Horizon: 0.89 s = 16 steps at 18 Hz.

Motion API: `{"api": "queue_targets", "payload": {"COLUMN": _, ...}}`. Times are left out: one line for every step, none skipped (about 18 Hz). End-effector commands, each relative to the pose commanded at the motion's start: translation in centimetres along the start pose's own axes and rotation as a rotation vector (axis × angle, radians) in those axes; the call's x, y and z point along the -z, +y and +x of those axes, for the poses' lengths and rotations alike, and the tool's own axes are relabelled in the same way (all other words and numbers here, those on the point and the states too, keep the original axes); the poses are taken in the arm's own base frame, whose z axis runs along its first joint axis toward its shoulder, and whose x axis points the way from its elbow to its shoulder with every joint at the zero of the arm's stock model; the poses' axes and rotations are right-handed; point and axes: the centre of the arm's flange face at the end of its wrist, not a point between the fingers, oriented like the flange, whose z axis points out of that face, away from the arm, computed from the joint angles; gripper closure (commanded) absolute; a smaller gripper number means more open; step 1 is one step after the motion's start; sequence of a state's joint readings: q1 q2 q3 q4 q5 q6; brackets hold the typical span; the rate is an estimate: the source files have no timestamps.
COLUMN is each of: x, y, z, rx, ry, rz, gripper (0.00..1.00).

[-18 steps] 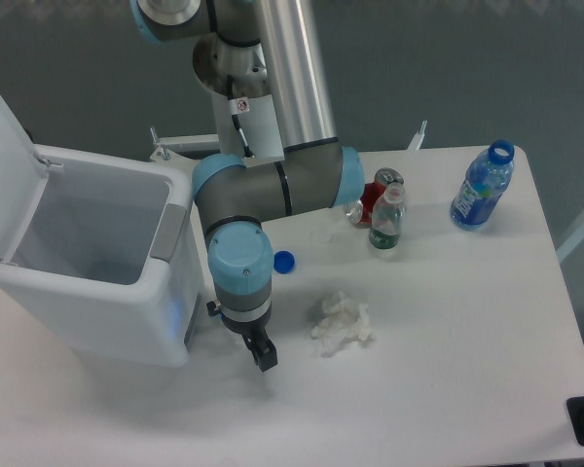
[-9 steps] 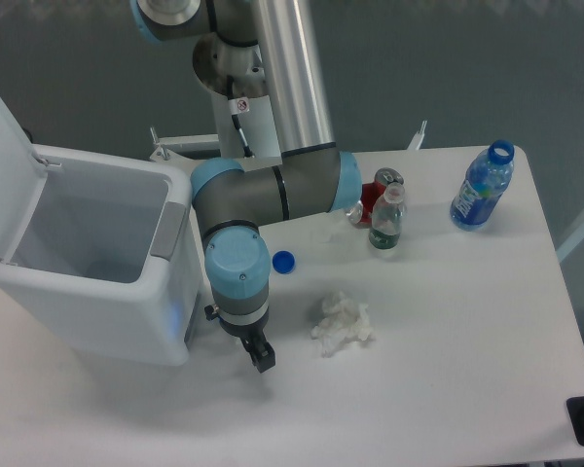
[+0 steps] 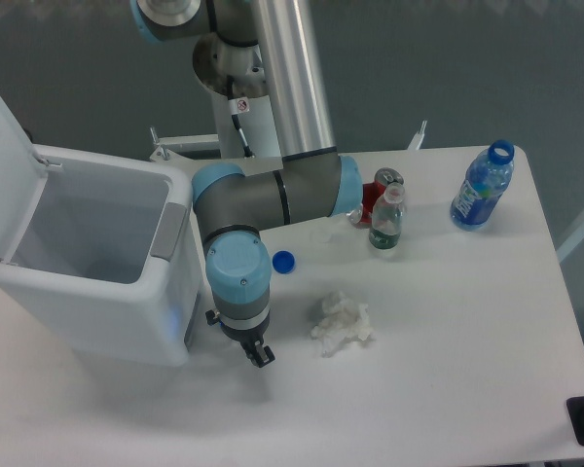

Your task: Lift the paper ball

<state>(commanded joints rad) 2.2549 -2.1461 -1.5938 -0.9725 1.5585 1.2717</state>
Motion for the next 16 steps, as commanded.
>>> {"api": "queue_targets", "payload": {"x": 0.1, "y": 0.1, "z": -0.1, "rx": 0.003, "ry": -0.006, "rz": -0.009, "gripper": 1.0}}
{"api": "queue_targets", "payload": {"x": 0.3, "y": 0.1, "z": -0.2, "rx": 0.002, "ry": -0.012, "rz": -0.019, "gripper": 1.0}}
{"api": "queue_targets", "payload": {"x": 0.6, "y": 0.2, "z": -0.6, "rx": 0.0, "ry": -0.022, "rz": -0.025, "gripper": 1.0}}
{"api": "queue_targets", "payload": {"x": 1.2, "y": 0.5, "z": -1.1, "rx": 0.006, "ry": -0.034, "rz": -0.023, "gripper": 1.0}}
{"api": "queue_targets", "payload": {"x": 2.1, "y": 0.8, "z": -1.7, "rx": 0.011, "ry": -0.052, "rz": -0.018, "gripper": 1.0}}
{"api": "queue_targets", "payload": {"x": 3.0, "y": 1.6, "z": -2.4, "rx": 0.029, "ry": -0.067, "rz": -0.014, "gripper": 1.0}}
{"api": "queue_targets", "payload": {"x": 3.6, "y": 1.9, "z": -3.0, "rx": 0.039, "ry": -0.081, "rz": -0.015, "gripper": 1.0}}
{"api": "queue_targets", "payload": {"x": 4.2, "y": 2.0, "z": -3.2, "rx": 0.041, "ry": -0.093, "rz": -0.016, "gripper": 1.0}}
{"api": "queue_targets", "payload": {"x": 5.0, "y": 2.2, "z": -3.4, "rx": 0.047, "ry": -0.104, "rz": -0.011, "gripper": 1.0}}
{"api": "queue_targets", "payload": {"x": 6.2, "y": 2.7, "z": -3.3, "rx": 0.058, "ry": -0.121, "rz": -0.007, "gripper": 1.0}}
{"api": "queue_targets", "payload": {"x": 7.6, "y": 3.2, "z": -3.4, "rx": 0.079, "ry": -0.14, "rz": -0.001, "gripper": 1.0}}
{"api": "queue_targets", "payload": {"x": 9.2, "y": 3.7, "z": -3.4, "rx": 0.114, "ry": -0.161, "rz": 0.011, "gripper": 1.0}}
{"api": "queue_targets", "payload": {"x": 10.6, "y": 4.2, "z": -3.2, "rx": 0.152, "ry": -0.178, "rz": 0.02, "gripper": 1.0}}
{"api": "queue_targets", "payload": {"x": 11.5, "y": 4.2, "z": -2.9, "rx": 0.176, "ry": -0.179, "rz": 0.025, "gripper": 1.0}}
{"api": "queue_targets", "payload": {"x": 12.1, "y": 4.4, "z": -2.4, "rx": 0.187, "ry": -0.161, "rz": 0.02, "gripper": 1.0}}
{"api": "queue_targets", "payload": {"x": 13.3, "y": 4.6, "z": -1.9, "rx": 0.187, "ry": -0.152, "rz": 0.019, "gripper": 1.0}}
